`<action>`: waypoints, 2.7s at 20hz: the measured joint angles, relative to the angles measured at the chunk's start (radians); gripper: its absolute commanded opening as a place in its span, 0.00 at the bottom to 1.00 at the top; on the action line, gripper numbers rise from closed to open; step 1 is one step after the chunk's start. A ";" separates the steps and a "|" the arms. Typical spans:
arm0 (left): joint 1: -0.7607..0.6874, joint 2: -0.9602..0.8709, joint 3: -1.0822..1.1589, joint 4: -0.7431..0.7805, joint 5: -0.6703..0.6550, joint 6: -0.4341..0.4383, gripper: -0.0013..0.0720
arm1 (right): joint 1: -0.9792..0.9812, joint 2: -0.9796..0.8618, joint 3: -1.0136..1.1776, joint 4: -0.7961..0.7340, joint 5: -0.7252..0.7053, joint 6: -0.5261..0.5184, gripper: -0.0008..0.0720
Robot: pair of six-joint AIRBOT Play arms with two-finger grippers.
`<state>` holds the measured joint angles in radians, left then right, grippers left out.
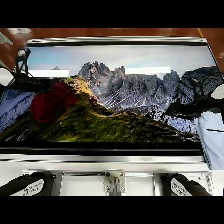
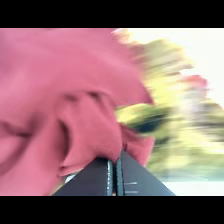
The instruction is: Fold the shirts.
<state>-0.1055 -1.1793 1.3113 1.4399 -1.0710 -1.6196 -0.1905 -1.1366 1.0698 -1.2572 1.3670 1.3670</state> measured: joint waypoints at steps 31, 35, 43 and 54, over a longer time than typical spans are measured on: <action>-0.061 0.283 -0.706 -0.232 0.090 -0.093 0.99 | 0.000 0.212 -0.218 -0.071 0.042 0.008 0.95; -0.057 0.188 -0.777 -0.377 0.230 -0.018 0.99 | 0.000 0.184 -0.256 0.041 -0.015 0.006 0.95; -0.101 0.025 -0.778 -0.540 0.416 0.037 0.07 | 0.002 -0.010 -0.269 0.333 -0.037 -0.113 0.95; -0.135 0.108 -0.657 -0.568 0.430 0.102 0.07 | 0.245 -0.196 -0.247 0.433 -0.205 -0.166 0.09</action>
<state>-0.2405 -1.0714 0.6544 0.8722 -0.6407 -1.5173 0.0540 -1.3331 0.8230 -0.8242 1.1622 1.2011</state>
